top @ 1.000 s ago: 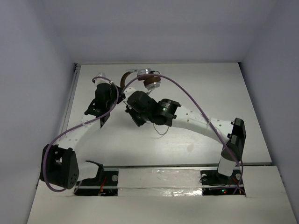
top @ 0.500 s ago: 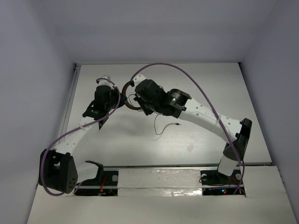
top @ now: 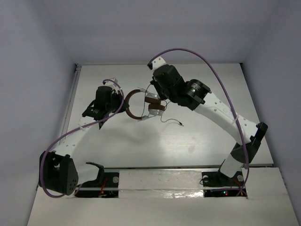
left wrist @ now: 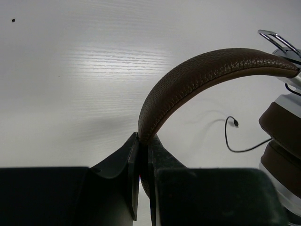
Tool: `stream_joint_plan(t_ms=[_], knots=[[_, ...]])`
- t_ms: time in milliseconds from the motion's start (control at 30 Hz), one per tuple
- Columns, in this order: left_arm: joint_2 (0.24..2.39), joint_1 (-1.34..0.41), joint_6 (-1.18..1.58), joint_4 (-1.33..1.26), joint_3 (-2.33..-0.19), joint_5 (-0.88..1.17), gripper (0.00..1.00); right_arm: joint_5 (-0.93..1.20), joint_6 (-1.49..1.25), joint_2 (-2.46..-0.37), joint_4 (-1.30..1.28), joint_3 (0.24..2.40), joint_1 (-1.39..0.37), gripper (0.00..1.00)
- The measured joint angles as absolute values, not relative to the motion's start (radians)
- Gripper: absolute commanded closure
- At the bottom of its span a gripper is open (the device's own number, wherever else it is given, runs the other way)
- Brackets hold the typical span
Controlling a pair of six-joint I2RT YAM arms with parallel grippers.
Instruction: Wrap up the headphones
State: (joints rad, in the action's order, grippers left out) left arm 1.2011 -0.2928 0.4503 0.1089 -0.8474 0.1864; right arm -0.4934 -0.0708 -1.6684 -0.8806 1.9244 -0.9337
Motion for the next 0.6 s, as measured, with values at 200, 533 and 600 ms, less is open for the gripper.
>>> stream_joint_plan(t_ms=[200, 533, 600], knots=[[1.201, -0.293, 0.361, 0.177, -0.91, 0.261, 1.0, -0.56, 0.014, -1.661, -0.829, 1.9, -0.922, 0.98], [1.195, -0.293, 0.27, 0.223, -0.934, 0.429, 1.0, -0.559, 0.068, -1.663, -0.747, 1.848, -0.87, 0.85], [1.187, -0.293, 0.266, 0.223, -0.934, 0.456, 1.0, -0.551, 0.069, -1.663, -0.728, 1.837, -0.851, 0.85]])
